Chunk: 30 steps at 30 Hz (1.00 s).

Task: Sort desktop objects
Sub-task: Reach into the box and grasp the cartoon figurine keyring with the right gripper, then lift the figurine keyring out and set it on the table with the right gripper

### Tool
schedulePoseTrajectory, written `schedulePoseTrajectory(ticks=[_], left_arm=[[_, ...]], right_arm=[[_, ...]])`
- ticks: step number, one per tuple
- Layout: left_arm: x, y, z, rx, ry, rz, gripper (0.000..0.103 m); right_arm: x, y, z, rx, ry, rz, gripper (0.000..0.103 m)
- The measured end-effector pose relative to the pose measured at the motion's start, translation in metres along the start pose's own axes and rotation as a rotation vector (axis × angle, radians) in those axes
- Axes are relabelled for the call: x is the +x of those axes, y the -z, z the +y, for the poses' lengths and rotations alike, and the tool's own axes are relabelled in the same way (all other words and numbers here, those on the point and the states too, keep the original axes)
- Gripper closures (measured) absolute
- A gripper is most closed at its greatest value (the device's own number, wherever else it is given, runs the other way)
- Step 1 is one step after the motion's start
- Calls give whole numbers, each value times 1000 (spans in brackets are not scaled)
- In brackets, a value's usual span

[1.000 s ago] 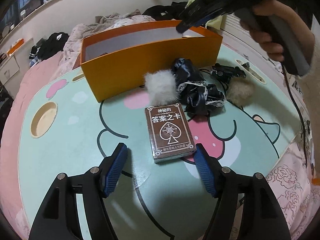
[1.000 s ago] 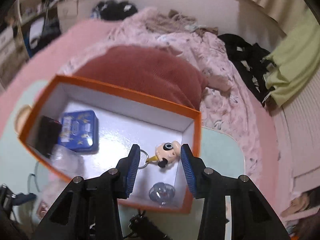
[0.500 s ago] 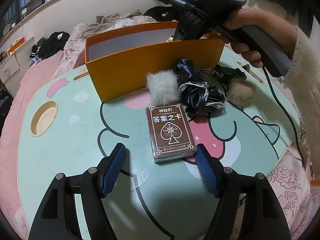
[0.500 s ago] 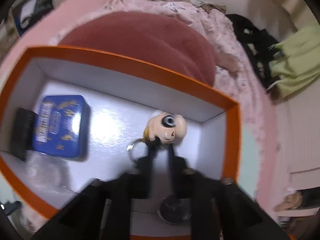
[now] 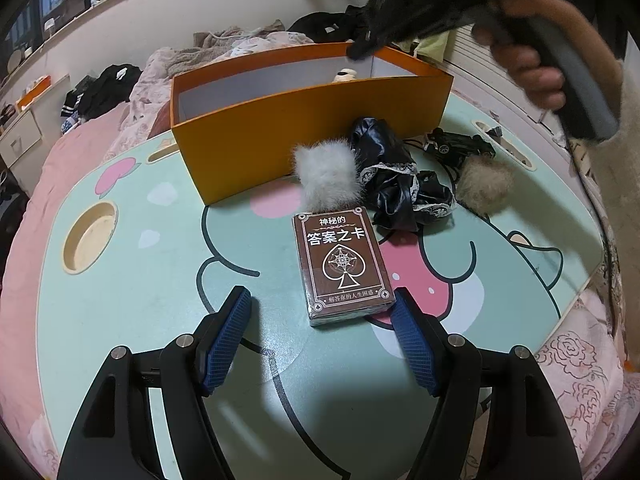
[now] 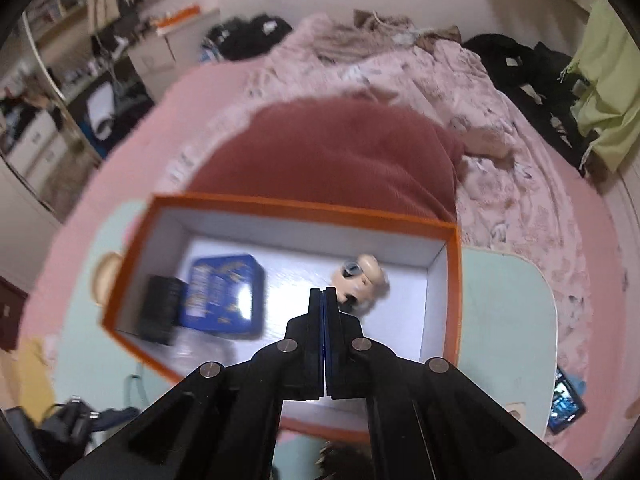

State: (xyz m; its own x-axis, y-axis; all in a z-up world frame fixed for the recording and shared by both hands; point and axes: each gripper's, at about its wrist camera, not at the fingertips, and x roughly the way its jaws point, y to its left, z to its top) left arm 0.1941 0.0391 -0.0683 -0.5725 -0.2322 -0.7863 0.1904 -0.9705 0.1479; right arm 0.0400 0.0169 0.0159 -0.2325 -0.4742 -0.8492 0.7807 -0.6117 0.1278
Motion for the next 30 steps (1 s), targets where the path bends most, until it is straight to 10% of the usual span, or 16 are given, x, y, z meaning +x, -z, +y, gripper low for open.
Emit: schedulePoseTrajectory(ticks=[5, 9, 17, 30], left_arm=[[0, 0, 0, -3, 0, 0, 31], [0, 0, 0, -3, -1, 0, 31], [1, 0, 3, -10, -10, 2, 24], [0, 3, 6, -37, 15, -13, 24]], right_arm=[[-17, -5, 1, 24, -33, 6, 100], [-10, -6, -10, 83, -19, 76, 65], [5, -11, -41, 216, -107, 207, 65], [62, -29, -16, 152, 185, 193, 54]])
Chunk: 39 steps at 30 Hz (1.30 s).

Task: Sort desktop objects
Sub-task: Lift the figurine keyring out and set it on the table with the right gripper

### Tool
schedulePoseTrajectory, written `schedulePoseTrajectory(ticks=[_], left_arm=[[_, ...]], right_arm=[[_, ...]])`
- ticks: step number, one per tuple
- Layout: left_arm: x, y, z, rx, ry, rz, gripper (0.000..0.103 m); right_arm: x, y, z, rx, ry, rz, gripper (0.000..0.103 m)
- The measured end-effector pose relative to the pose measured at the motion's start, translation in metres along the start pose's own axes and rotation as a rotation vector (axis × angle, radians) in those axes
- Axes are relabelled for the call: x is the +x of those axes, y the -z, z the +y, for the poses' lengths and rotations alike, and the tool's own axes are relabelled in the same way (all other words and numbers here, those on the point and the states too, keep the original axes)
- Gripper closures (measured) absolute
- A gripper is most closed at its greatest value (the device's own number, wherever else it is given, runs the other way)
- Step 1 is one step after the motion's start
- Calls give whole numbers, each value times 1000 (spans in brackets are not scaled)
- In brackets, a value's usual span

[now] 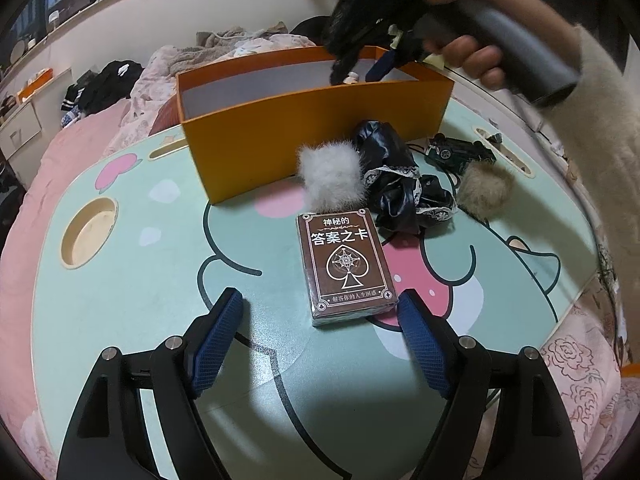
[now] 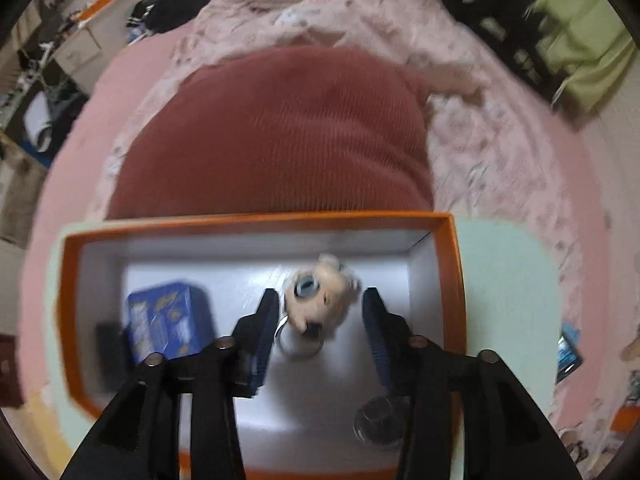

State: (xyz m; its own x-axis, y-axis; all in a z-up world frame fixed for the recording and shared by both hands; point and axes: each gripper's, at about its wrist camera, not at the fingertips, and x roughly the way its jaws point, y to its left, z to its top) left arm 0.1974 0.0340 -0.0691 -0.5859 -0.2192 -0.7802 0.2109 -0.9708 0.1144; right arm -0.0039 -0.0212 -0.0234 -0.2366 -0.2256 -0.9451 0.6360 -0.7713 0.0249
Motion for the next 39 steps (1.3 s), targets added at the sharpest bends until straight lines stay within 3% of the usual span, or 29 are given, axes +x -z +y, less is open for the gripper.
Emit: schedulePoseTrajectory(ticks=[4, 5, 6, 7, 9, 12, 16, 21, 26, 34, 39], left_arm=[[0, 1, 1, -4, 4, -1, 24], [-1, 1, 1, -6, 6, -2, 24], [0, 1, 0, -6, 5, -2, 24], [0, 1, 0, -7, 6, -1, 24], [0, 2, 0, -8, 4, -2, 24], [0, 2, 0, -8, -2, 0, 24], [0, 2, 0, -10, -5, 2, 24], [-2, 4, 0, -17, -8, 2, 24], [-4, 3, 5, -45, 8, -8, 24], [-14, 1, 18, -114, 36, -53, 24], [-26, 0, 27, -160, 68, -90, 24]], right_arm=[[15, 2, 18, -77, 160, -35, 48], [18, 5, 23, -107, 199, -38, 49], [21, 8, 29, -144, 234, -46, 59], [21, 8, 31, -163, 218, -61, 70], [20, 11, 31, -164, 186, -58, 70], [13, 13, 20, -114, 72, -70, 70], [-28, 24, 1, -40, -98, -206, 70], [-90, 57, -25, -45, -266, -309, 70], [-111, 98, -42, -51, -405, -306, 70], [-67, 154, -27, -80, -428, -209, 69], [-57, 176, -19, -113, -377, -258, 68]])
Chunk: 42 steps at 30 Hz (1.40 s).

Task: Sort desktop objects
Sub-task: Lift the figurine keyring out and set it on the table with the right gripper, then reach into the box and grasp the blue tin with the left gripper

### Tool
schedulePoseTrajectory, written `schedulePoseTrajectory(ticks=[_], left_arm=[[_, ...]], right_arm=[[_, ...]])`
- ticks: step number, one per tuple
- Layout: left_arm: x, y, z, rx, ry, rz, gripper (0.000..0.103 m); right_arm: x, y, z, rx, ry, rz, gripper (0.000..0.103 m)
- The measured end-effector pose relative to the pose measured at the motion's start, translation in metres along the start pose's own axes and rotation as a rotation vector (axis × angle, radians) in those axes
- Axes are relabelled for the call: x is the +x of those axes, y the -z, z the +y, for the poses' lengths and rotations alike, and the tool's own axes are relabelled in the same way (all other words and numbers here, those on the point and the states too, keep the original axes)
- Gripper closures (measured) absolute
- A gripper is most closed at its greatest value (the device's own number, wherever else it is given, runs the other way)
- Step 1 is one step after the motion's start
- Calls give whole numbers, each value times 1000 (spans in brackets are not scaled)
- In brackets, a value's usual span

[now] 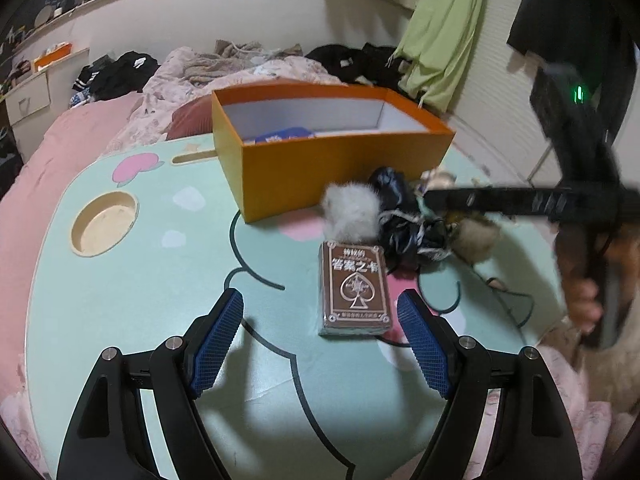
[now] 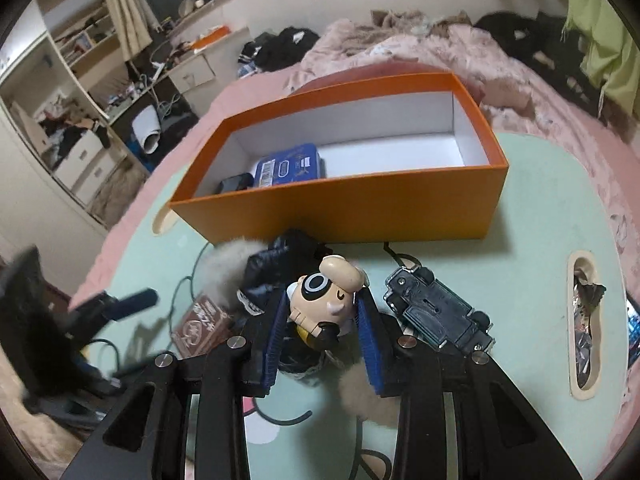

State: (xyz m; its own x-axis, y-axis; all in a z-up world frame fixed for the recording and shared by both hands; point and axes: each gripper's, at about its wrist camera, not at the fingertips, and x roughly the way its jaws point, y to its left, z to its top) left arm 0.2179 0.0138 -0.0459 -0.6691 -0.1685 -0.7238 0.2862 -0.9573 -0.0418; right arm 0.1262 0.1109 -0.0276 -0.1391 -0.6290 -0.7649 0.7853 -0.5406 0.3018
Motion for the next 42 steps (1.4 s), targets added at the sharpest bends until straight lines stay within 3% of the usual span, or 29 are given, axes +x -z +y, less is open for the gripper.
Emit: schedulePoseTrajectory(ticks=[2, 3, 4, 7, 15, 20, 24, 32, 39, 42], left_arm=[[-2, -3, 3, -17, 19, 0, 24], [-2, -5, 5, -30, 34, 2, 24], [-3, -7, 6, -40, 43, 3, 24], [-4, -16, 11, -69, 54, 4, 24], [-10, -55, 14, -62, -6, -20, 24], [-14, -93, 3, -41, -20, -29, 24], [4, -127, 4, -78, 9, 58, 25], [63, -173, 10, -145, 58, 342, 29], [103, -185, 11, -138, -94, 465, 30], [119, -183, 12, -156, -101, 505, 30]], right_arm=[[-5, 7, 5, -25, 45, -48, 50], [-8, 10, 7, -36, 63, -73, 36], [-15, 16, 10, -50, 81, -112, 30], [-29, 34, 15, -79, 99, -165, 23], [-23, 88, 27, -179, 259, -123, 20], [-10, 92, 21, -172, 235, -77, 9], [-9, 92, 20, -170, 236, -77, 5], [-8, 95, 20, -162, 236, -79, 2], [-11, 97, 22, -164, 233, -81, 1], [-11, 97, 22, -163, 233, -81, 1]])
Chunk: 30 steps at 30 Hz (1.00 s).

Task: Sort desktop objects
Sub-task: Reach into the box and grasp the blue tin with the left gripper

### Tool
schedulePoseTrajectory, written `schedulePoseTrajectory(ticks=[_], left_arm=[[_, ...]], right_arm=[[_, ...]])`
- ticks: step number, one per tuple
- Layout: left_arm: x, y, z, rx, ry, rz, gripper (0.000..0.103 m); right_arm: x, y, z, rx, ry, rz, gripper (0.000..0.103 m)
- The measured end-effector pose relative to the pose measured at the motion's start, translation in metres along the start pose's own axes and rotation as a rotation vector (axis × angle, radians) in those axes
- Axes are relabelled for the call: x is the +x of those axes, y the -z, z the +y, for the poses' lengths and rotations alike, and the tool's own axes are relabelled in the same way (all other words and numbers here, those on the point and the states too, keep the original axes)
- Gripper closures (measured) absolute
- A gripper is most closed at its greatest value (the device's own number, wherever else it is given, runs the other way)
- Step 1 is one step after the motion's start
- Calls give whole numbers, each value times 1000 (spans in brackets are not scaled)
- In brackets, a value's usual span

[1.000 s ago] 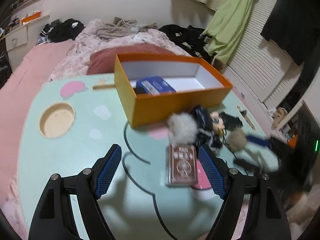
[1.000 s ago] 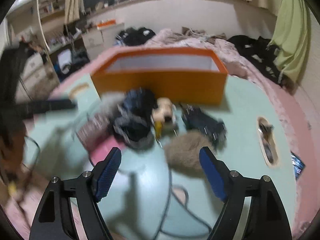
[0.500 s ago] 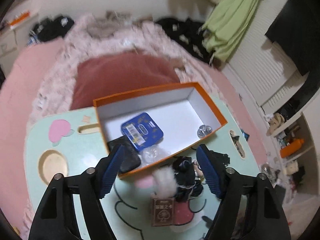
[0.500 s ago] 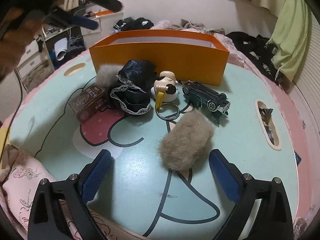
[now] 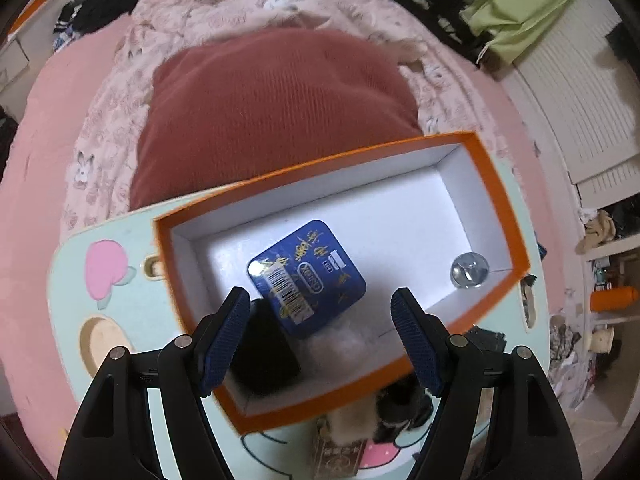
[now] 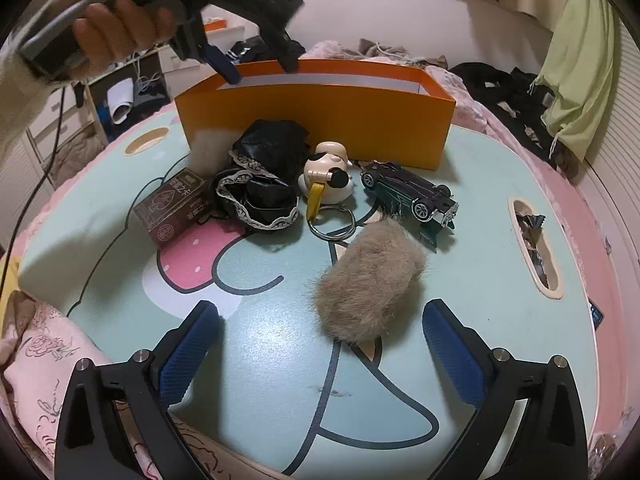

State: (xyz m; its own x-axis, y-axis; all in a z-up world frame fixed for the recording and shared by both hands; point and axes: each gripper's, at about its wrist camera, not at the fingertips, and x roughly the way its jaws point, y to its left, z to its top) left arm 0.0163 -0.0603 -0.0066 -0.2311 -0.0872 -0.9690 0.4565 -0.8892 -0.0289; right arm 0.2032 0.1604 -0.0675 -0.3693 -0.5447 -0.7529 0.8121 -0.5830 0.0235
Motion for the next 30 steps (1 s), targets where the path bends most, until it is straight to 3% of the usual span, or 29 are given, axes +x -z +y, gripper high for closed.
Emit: schedulePoseTrajectory(ticks=[4, 8, 11, 16, 20, 26, 28, 29, 30], left_arm=[[23, -11, -1, -55, -63, 48, 30], [39, -18, -7, -21, -154, 63, 30], [41, -19, -13, -25, -123, 79, 29], [32, -23, -19, -36, 23, 50, 29], [29, -15, -32, 25, -80, 6, 29], [55, -12, -40, 103, -198, 71, 28], [63, -17, -36, 107, -160, 78, 25], [62, -18, -35, 119, -157, 73, 27], [59, -17, -35, 130, -153, 61, 35]], right_arm=[[0, 0, 0, 0, -2, 0, 1], [-1, 0, -1, -1, -1, -2, 1], [-1, 0, -2, 2, -4, -2, 1], [-2, 1, 0, 4, -3, -3, 1], [-2, 1, -1, 3, -5, -2, 1], [-2, 1, 0, 2, -5, -3, 1], [-1, 1, -2, 6, -8, -1, 1], [-2, 1, 0, 8, -9, -2, 1], [-3, 1, 1, 7, -7, -3, 1]])
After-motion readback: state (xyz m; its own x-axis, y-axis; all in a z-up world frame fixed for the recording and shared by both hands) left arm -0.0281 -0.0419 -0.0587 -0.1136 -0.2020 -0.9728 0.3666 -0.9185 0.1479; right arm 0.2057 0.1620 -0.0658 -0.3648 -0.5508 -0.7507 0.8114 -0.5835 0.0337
